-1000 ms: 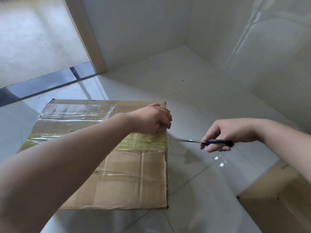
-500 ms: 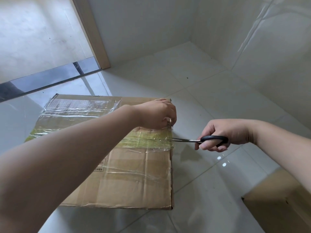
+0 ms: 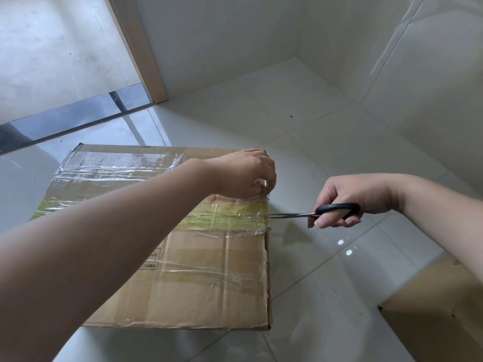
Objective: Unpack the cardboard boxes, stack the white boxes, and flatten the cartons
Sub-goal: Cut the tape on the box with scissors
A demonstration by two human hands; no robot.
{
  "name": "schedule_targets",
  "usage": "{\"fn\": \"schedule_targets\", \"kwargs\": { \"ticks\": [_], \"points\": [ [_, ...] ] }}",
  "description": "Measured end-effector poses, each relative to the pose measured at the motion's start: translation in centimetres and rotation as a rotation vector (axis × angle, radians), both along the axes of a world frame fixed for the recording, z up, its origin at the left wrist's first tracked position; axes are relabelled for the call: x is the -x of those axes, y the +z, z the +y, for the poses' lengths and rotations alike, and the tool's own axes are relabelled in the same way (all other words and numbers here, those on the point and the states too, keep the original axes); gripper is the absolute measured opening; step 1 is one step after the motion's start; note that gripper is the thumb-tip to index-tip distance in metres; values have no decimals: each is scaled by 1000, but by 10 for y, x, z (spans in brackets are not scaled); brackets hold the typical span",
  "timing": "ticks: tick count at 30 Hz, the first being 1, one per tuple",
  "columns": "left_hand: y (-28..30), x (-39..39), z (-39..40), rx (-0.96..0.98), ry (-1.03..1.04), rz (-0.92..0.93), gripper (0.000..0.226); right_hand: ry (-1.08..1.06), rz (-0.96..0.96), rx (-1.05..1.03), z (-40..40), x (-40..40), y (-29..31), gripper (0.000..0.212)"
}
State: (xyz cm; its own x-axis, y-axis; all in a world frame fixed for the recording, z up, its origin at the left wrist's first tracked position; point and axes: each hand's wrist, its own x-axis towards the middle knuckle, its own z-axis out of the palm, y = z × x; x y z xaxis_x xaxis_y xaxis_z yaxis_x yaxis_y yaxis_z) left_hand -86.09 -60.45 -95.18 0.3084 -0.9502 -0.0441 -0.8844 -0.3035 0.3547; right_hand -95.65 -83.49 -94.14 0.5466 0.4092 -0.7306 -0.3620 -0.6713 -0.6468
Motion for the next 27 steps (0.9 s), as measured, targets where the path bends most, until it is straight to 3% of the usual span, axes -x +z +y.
{"fn": "schedule_targets", "kwargs": {
  "ticks": [4,9,20,24,27],
  "points": [
    [-1,1,0,10,0,0,21,13,-10,0,10,-5,-3,77],
    [-2,1,0,13,3,6,21,36,5,-16,19,-12,-2,48],
    [-4,0,0,12,3,-1,20,61,-17,-27,18,-15,-6,58],
    [-6,0,0,12,6,4,21,55,11,-20,22,-20,-5,81],
    [-7,-1,0,21,11,16,21,64,47,-18,29,-25,-3,63]
  ]
}}
